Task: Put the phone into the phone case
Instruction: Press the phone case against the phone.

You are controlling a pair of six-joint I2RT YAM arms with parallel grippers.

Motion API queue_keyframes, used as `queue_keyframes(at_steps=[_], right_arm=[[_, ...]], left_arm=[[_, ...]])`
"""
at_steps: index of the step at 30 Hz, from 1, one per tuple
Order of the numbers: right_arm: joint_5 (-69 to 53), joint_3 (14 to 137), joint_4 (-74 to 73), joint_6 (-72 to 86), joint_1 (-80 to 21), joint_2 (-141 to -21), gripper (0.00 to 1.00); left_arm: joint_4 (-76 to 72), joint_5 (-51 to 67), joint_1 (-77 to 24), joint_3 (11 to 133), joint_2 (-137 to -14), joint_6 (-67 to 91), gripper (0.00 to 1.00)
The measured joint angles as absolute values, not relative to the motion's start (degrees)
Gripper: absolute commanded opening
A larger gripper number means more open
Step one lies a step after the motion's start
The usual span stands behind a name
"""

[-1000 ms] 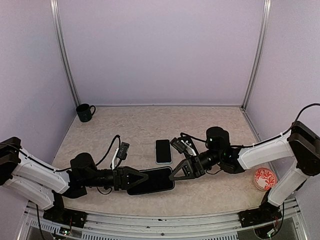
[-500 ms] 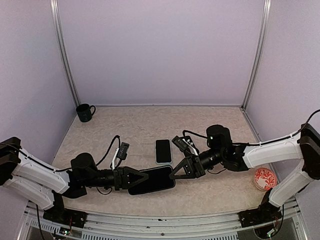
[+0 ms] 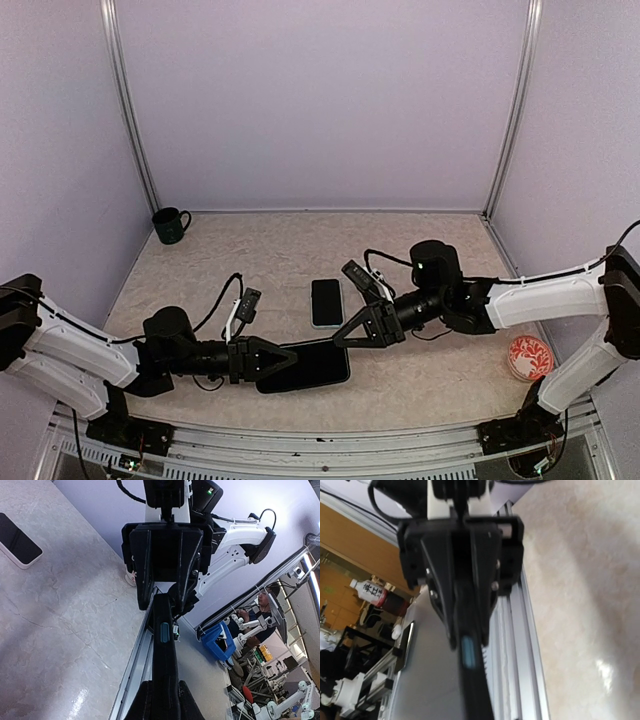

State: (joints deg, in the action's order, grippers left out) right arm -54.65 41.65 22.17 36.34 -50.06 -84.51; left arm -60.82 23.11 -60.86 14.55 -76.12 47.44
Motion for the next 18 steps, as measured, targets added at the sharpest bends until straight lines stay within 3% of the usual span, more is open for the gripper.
queue_keyframes(at_steps=[8,14,18], right_arm=[[-53.23,45.01,18.81,34.09,-50.06,-84.51,0.19],[-52.84,45.21,15.70,32.38,-50.06,-84.51,0.26],[-52.69,45.21,13.91,31.11,-50.06,-84.51,0.25]], left_arm=[[-60.82,23.75,-60.97,14.55,-76.36,47.42,0.00],[-60.73,23.70,-60.97,14.52,-76.36,47.29,0.00],[-60.55,23.68,-60.97,14.52,-76.36,47.20,0.00]])
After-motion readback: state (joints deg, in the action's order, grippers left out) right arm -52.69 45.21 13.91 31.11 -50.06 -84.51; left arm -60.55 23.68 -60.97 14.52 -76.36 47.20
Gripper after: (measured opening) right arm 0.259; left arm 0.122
